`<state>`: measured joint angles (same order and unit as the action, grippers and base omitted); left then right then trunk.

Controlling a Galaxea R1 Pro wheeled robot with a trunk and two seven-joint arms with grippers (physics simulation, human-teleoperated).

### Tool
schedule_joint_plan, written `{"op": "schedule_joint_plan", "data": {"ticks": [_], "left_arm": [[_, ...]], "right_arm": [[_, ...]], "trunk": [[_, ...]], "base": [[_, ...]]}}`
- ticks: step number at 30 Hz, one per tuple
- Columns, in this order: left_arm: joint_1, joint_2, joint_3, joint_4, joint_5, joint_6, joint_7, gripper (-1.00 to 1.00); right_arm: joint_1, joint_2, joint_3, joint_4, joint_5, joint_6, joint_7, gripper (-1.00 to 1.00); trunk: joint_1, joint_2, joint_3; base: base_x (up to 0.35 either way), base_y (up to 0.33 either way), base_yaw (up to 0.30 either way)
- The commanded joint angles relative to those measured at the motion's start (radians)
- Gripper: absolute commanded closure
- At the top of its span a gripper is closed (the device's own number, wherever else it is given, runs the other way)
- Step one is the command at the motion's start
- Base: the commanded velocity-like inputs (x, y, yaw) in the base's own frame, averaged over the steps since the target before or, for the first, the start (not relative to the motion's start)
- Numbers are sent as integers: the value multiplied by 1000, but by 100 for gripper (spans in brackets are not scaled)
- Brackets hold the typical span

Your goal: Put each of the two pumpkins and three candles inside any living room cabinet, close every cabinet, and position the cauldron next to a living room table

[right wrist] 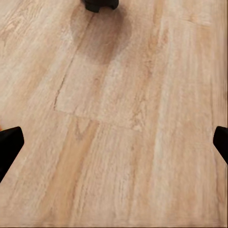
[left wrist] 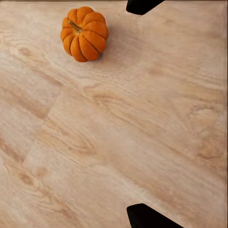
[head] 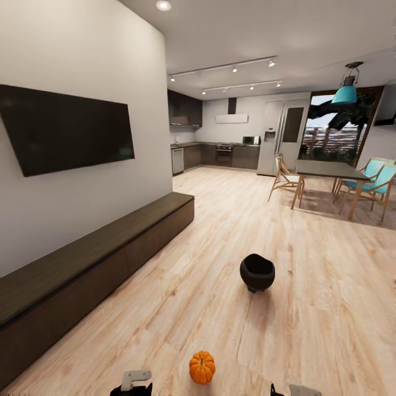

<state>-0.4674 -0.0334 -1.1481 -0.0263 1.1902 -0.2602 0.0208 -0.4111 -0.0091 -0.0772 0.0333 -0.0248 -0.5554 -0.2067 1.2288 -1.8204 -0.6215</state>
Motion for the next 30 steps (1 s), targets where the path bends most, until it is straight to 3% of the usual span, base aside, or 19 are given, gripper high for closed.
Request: {"op": "schedule_joint_plan", "data": {"ticks": [1,13,14,15,16,17,18,21,22,26,30], "left_arm": [[0,0,-8,0,6,-2,2,-100],[-1,-4,-8,0,7,-2,2,-100],[-2,-2,1,0,29,10,30,-100],[-2,-1,4,0,45,28,37,-100],[-11,17,5,-43,95,230,43,-100],[-22,21,5,-61,97,263,43,-100],[-73,25,5,-112,100,362,46,-100],[-153,15,6,-149,103,486,49,-100],[-193,5,6,-158,103,533,50,-100],[-297,-13,6,-170,105,610,51,-100],[-342,-22,6,-175,105,632,51,-100]], "right_arm": [[-2,0,-7,4,-2,-8,4,-100],[-2,-1,-7,4,-2,-6,3,-100],[-2,3,-7,4,-1,-7,7,-100],[-2,4,-7,4,-2,-7,8,-100],[-2,8,-8,1,-1,1,5,-100],[-2,8,-8,1,-1,11,4,-100],[-2,3,-8,0,0,79,-7,-100],[-3,-22,-10,-29,2,242,-15,-100],[-3,-42,-11,-70,2,318,-15,-100],[-3,-81,-14,-220,1,492,-13,-100],[-5,-97,-15,-376,3,677,-13,-100]], "trunk": [[-1,-1,-1],[-1,-1,-1],[-1,-1,-1],[-1,-1,-1],[-1,-1,-1],[-1,-1,-1],[-1,-1,-1],[-1,-1,-1],[-1,-1,-1],[-1,-1,-1],[-1,-1,-1]], "base": [[-286,-126,-22],[-228,-98,-4],[0,0,0],[0,0,0],[0,0,0],[0,0,0],[0,0,0],[0,0,0],[0,0,0],[0,0,0],[0,0,0]]}}
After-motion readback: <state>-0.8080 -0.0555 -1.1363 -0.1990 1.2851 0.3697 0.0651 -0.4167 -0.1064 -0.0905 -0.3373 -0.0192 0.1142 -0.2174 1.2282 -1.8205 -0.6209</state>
